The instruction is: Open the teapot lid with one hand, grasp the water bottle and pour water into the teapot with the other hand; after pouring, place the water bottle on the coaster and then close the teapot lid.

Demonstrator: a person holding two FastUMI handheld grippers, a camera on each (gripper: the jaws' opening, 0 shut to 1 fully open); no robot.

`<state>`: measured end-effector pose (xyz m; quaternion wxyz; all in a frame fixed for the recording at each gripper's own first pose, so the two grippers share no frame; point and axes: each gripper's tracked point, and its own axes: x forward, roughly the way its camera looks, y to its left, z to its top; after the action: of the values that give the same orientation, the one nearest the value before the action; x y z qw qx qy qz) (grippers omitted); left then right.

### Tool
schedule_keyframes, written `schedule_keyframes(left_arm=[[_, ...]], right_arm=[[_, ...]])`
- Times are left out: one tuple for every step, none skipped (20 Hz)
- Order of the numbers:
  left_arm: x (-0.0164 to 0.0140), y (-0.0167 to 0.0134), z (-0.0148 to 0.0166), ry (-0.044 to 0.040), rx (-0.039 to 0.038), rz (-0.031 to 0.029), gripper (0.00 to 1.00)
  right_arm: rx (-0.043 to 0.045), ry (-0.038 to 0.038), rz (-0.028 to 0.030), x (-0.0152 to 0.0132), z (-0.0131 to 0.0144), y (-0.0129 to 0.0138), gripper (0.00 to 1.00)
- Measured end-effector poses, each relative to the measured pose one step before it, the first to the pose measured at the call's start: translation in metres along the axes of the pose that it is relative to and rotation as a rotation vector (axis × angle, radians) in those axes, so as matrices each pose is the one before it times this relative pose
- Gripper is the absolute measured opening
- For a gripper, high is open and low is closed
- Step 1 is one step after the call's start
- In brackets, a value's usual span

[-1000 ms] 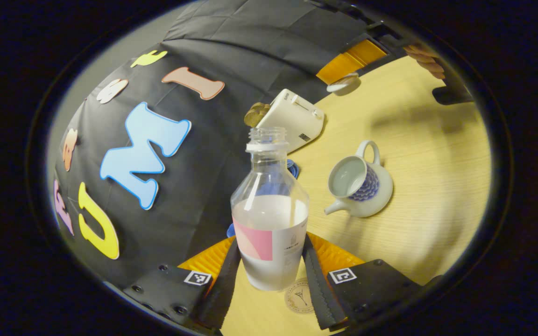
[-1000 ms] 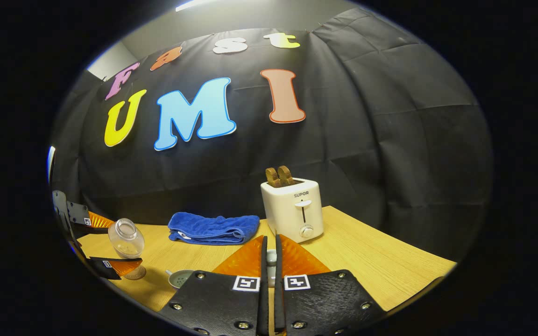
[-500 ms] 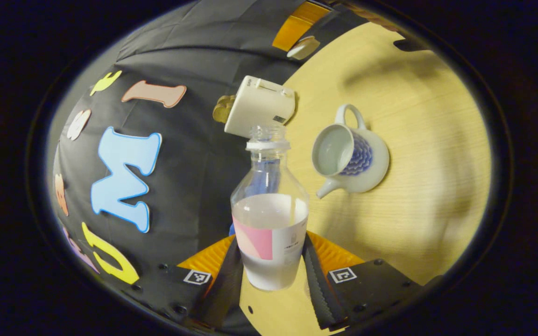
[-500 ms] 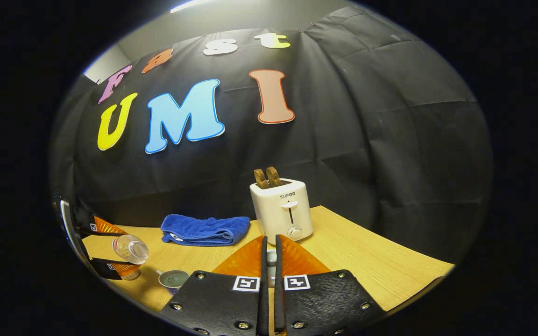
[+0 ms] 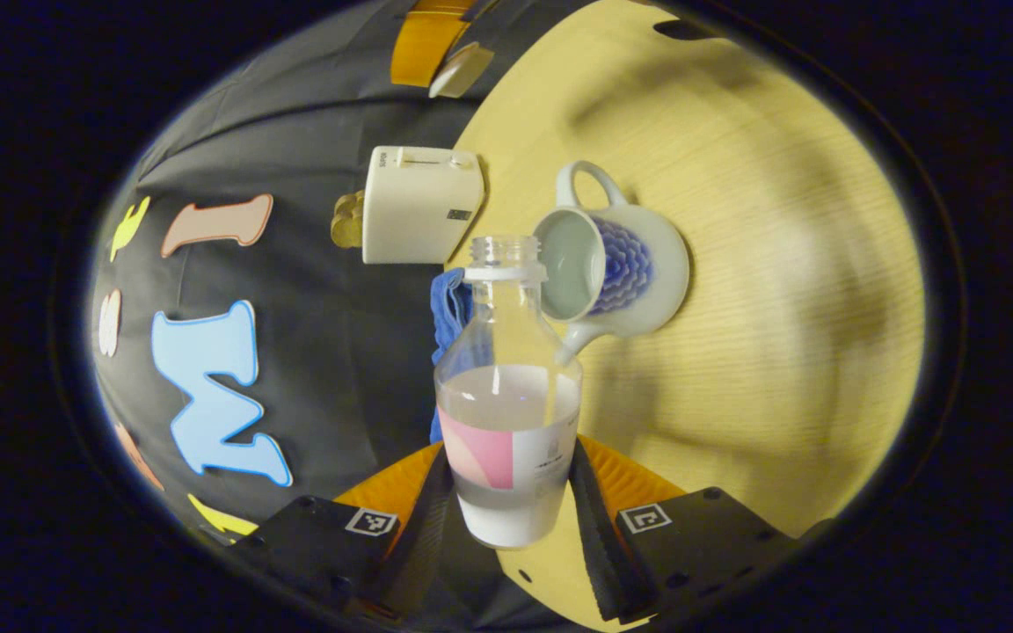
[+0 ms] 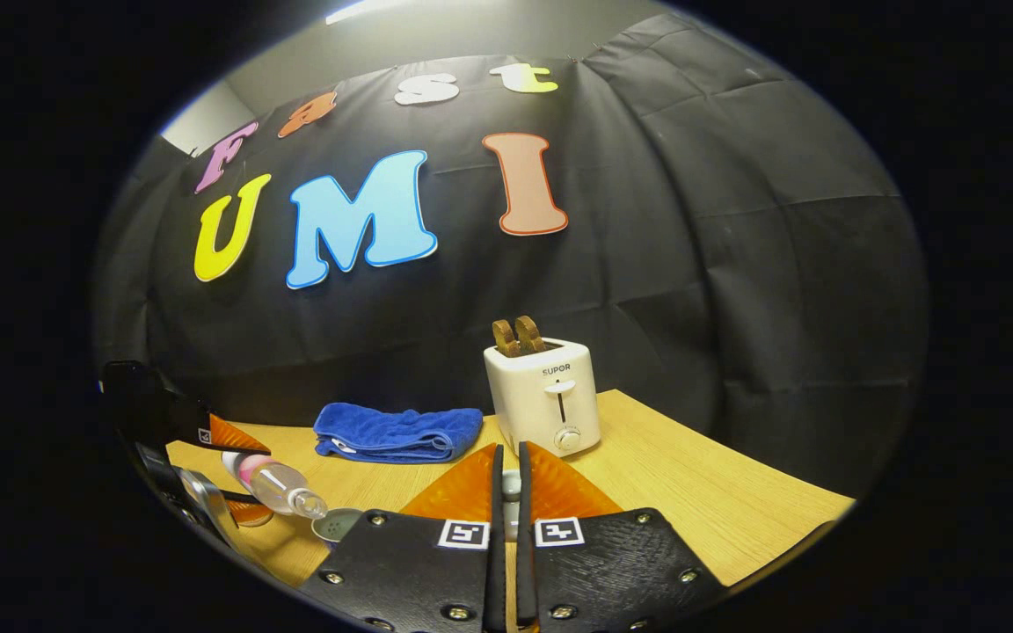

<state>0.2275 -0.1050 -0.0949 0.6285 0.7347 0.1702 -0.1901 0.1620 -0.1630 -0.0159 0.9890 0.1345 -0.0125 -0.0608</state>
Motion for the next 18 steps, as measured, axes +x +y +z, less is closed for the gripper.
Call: schedule_keyframes(left_arm=[[0.00058,0.00004,-0.00119,0.01532,0.02878,-0.0027,0.78],[0.00039,0.00155,-0.00384,0.01575,0.03033,-0.00058,0.79],[0.00118,0.00254,-0.0009,0.00773,0.02731,0.00382,0.78],[-0.00236,0.00379,-0.00105,0.01287,0.0287,0.00472,0.78],[-0.00033,0.0015,0.00003,0.00497,0.02301,-0.00252,0.78],[-0.00105,0.00093,-0.0011,0.00938,0.02178,-0.00778,0.78],[-0.00095,0.00083,0.0001,0.00706,0.02509,-0.01078,0.78],[-0.00034,0.00168,-0.00048,0.00763,0.02725,-0.00614,0.78],[-0.00035,0.00242,-0.00042,0.00688,0.02882,0.00092,0.78],[-0.00169,0.00329,-0.00023,0.00568,0.02309,0.00315,0.78],[-0.00015,0.00258,-0.00007,0.00378,0.02012,0.0058,0.78],[-0.00147,0.001,0.00002,0.00449,0.01721,0.00339,0.78],[-0.00061,-0.00051,0.00033,0.00509,0.00947,-0.00147,0.78],[-0.00051,0.00079,-0.00003,0.00478,0.0087,-0.00606,0.78],[0.00101,0.00041,0.00012,0.00135,0.0075,-0.00219,0.79],[-0.00152,0.00041,-0.0002,0.00548,0.0087,-0.00292,0.79],[-0.00106,0.00058,-0.00069,0.0086,0.01523,-0.00207,0.78],[0.00077,0.00102,-0.00098,0.00759,0.01826,-0.00244,0.78]], right_arm=[[-0.00303,-0.00196,-0.00184,0.00015,0.00093,-0.00079,0.05],[-0.00255,-0.00137,-0.00088,-0.0008,0.00032,-0.00053,0.05],[0.00002,-0.00232,0.00418,-0.00034,0.00079,0.00125,0.05],[-0.00006,-0.00119,0.00396,-0.00081,0.00017,0.00185,0.05],[-0.00217,-0.00116,0.0029,0.00009,0.0003,0.00079,0.05],[-0.00309,-0.00039,0.00107,0.0003,-0.00009,0.00083,0.05],[-0.00237,-0.00009,0.00116,0.00027,-0.00007,0.00048,0.05],[-0.00041,0.00059,0.00129,-0.00071,-0.00047,0.00031,0.05],[0.00089,0.0,0.00238,-0.00054,0.00084,0.00092,0.05],[0.00142,0.00034,0.00074,0.00006,-0.00016,0.00002,0.05],[0.00128,-0.00018,0.00106,-0.00004,0.00031,0.00013,0.05],[0.00142,-0.00086,0.00093,-0.00063,-0.00011,0.00076,0.05],[0.00071,-0.00194,0.00087,-0.00001,0.0009,-0.0003,0.05],[0.00104,-0.00025,0.00077,-0.00028,-0.00025,-0.00032,0.05],[0.00186,-0.00096,0.00299,-0.00055,0.00108,0.00095,0.05],[-0.00043,-0.00126,0.00123,-0.00007,0.00011,0.00051,0.05],[-0.00303,-0.00139,-0.00037,-0.00033,0.00001,-0.00017,0.04],[-0.00221,-0.0002,-0.00052,0.00025,-0.00012,0.00034,0.05]])
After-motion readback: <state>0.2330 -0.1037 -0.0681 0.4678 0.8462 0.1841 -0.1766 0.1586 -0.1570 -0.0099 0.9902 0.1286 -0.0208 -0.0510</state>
